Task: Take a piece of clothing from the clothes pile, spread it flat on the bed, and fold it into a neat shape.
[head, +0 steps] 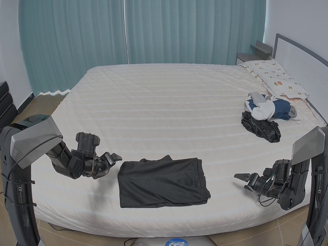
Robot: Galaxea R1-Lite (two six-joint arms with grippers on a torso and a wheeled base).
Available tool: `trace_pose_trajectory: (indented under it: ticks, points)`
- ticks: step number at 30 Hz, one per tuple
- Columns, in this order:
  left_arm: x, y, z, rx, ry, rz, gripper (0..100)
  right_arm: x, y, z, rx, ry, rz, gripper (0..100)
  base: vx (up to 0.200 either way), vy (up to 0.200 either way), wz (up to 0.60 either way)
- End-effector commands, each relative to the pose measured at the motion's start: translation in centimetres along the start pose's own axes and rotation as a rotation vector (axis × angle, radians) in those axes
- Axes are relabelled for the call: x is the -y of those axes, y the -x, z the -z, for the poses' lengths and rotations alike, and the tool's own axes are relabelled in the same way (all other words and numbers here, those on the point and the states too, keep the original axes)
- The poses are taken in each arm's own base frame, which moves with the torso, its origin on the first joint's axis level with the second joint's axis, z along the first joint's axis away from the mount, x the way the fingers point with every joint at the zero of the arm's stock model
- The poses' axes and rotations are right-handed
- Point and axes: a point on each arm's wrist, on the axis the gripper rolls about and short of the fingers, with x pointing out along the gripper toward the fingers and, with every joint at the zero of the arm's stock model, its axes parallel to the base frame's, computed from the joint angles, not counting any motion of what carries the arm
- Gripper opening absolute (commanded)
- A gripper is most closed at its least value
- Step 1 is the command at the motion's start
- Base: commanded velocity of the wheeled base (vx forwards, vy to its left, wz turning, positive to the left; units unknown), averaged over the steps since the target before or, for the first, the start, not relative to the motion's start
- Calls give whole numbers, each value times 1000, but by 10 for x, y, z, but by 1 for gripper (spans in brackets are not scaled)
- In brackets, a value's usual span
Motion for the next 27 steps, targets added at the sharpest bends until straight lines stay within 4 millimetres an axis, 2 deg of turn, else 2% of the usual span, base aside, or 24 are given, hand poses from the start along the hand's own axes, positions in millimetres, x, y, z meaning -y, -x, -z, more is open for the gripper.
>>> trace_pose_trajectory:
  ticks: [1, 11, 16, 20, 27]
  points:
    - [1, -1, -1, 2, 0, 2, 100, -18, -6, 8, 2, 45, -25, 100, 0, 0, 0]
    - [-5, -2, -3, -8, 18, -1, 100, -61, -32, 31, -5, 155, -123, 100, 0, 0, 0]
    - [-5, -3, -3, -8, 18, -1, 100, -78, -35, 48, -51, 219, -170, 100, 0, 0, 0]
    - [-5, -3, -3, -9, 18, -3, 100, -80, -35, 56, -75, 325, -183, 100, 0, 0, 0]
    - [-5, -3, -4, -8, 18, -1, 100, -81, -39, 69, -119, 354, -196, 100, 0, 0, 0]
